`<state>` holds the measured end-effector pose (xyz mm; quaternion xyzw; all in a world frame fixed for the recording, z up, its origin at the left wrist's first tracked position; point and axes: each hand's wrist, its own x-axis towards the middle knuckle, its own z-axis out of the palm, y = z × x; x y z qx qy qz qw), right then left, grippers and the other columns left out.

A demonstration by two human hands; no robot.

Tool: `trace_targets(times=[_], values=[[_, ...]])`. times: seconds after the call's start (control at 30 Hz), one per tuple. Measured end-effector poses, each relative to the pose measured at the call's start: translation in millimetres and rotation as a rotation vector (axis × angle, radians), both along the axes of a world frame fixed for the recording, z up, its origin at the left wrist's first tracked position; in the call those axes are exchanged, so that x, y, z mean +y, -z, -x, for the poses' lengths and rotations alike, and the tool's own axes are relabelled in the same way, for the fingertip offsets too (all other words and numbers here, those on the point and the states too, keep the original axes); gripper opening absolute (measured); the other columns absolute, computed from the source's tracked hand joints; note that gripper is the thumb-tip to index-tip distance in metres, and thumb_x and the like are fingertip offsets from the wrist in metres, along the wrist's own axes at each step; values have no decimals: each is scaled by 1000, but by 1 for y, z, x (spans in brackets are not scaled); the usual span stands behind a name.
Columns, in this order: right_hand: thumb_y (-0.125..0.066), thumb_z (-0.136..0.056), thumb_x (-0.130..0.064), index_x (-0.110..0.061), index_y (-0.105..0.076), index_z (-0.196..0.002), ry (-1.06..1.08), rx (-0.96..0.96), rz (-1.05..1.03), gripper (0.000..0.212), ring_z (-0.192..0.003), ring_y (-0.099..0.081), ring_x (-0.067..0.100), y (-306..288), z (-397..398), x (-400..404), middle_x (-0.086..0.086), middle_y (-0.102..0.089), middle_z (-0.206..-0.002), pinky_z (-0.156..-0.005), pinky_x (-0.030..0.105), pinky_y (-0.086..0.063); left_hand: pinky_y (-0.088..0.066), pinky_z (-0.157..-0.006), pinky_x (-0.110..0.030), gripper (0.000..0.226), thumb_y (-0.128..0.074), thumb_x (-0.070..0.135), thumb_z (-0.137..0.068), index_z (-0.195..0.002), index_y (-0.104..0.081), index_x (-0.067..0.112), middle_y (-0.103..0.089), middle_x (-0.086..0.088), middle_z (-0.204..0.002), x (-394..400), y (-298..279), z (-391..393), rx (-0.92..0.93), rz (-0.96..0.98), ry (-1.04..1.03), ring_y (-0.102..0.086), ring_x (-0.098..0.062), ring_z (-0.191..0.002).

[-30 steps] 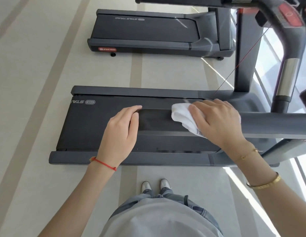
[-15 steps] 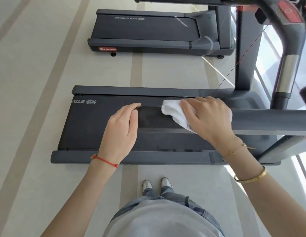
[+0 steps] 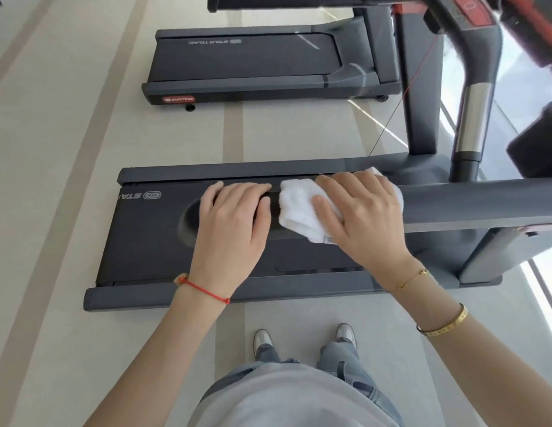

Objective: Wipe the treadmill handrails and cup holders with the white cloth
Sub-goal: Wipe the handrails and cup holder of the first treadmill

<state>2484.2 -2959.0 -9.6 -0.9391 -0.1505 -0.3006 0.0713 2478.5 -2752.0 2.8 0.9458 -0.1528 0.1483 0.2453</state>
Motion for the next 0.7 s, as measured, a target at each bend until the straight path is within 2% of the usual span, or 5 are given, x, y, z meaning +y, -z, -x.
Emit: trace_targets(times=[0.33, 0.53, 0.7], values=[[-41, -100, -29, -12, -70, -102, 43, 6, -4, 33, -78, -57, 28, -1, 11, -143, 3, -67, -88, -76, 42, -44, -41, -95, -38, 30, -41, 25, -99, -109, -68, 15, -71, 4, -105, -140, -3, 1, 16, -44, 63, -65, -18, -97], [-42, -99, -27, -11, -69, -105, 19, 39, 18, 32, -81, -57, 27, -6, 19, -251, 4, -67, -92, -78, 41, -43, -42, -92, -38, 33, -38, 27, -99, -105, -68, 15, -71, 4, -102, -252, -8, 6, 50, -22, 76, -64, -18, -94], [-39, -100, -28, -12, -69, -103, 49, 23, 35, 34, -81, -58, 26, -8, 23, -340, 1, -67, -91, -79, 39, -44, -43, -94, -38, 26, -46, 24, -99, -107, -69, 16, -72, 4, -103, -322, -9, 11, 41, -2, 61, -65, -16, -96]])
